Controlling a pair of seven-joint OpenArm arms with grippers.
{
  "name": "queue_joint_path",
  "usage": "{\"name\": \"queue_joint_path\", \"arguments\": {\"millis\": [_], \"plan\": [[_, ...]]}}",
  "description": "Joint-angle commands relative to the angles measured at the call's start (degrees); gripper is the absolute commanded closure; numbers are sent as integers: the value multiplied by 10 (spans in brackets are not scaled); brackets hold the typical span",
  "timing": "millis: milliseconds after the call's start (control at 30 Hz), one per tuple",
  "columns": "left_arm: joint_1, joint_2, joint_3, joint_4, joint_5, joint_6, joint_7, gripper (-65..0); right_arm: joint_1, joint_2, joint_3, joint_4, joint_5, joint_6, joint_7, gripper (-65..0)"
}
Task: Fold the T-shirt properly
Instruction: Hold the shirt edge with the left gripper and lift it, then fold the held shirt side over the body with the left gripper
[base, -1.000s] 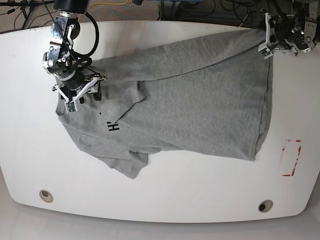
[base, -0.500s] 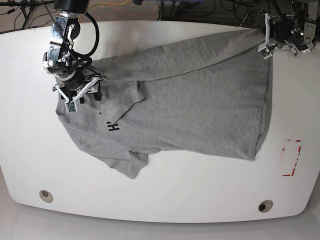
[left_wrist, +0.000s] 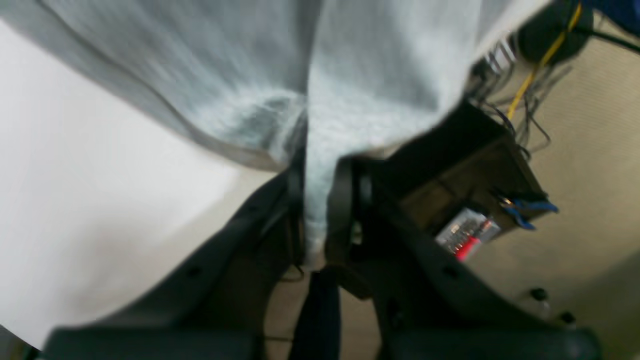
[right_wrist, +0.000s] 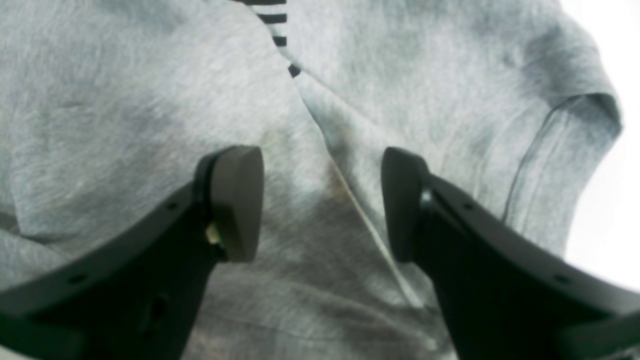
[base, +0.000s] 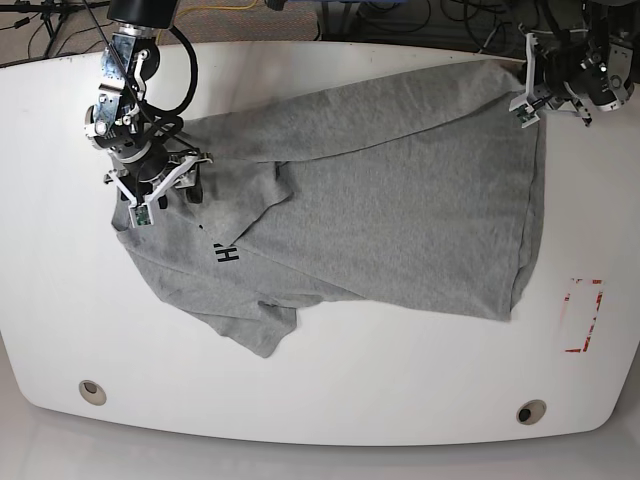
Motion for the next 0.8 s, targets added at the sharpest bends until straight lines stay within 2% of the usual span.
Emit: {"name": "queue_joint_path", "arguments": {"millis": [0, 333, 767], "plan": [[-1, -9, -6, 15, -1, -1, -2, -35, 8, 6, 1, 11, 5, 2, 13, -358], [-53, -10, -7, 15, -1, -1, 0, -35, 8, 6, 0, 11, 5, 2, 13, -358], [-107, -11, -64, 12, 2, -1, 1, -38, 8, 6, 0, 11, 5, 2, 13, -358]]}}
